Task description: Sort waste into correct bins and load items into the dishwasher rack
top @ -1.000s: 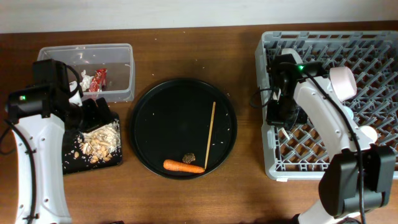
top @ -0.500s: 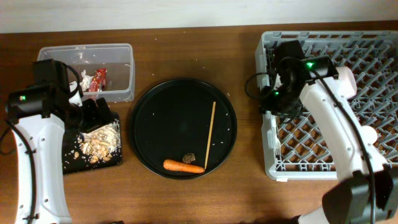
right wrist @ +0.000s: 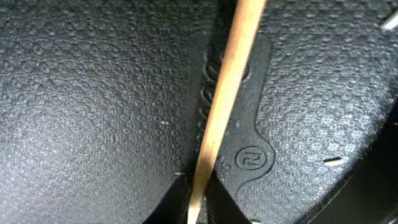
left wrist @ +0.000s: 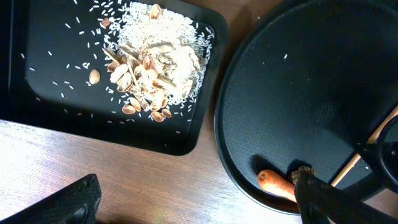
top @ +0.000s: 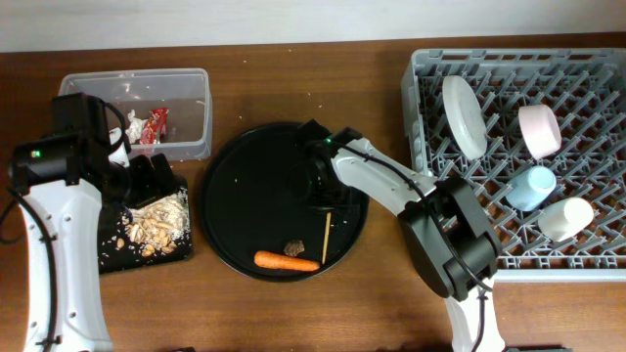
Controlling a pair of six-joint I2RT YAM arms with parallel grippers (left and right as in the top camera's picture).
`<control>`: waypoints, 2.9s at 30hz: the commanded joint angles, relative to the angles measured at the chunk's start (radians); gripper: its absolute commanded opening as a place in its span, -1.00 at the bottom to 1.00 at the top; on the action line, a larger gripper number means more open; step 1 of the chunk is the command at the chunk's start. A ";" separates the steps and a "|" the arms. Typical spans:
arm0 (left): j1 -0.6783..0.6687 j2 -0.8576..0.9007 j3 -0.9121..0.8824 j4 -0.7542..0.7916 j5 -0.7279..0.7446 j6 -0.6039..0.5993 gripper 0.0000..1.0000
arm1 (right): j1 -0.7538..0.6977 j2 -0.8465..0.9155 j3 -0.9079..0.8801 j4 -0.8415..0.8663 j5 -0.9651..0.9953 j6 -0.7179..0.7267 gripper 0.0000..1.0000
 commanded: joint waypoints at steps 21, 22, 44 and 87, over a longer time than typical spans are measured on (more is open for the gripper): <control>0.006 -0.001 0.002 0.000 0.048 0.001 0.98 | -0.495 -0.360 -0.088 -0.342 0.156 -0.460 -0.90; 0.006 -0.001 0.002 0.000 0.049 0.001 0.98 | -0.495 -0.360 -0.116 -0.308 0.156 -0.460 -0.89; -0.769 0.011 -0.726 0.647 0.168 -0.927 0.97 | -0.626 -0.705 -0.102 -0.354 0.126 -0.426 0.44; 0.271 0.104 -0.663 0.843 -0.104 -0.406 0.28 | -0.626 -0.705 -0.102 -0.361 0.129 -0.426 0.44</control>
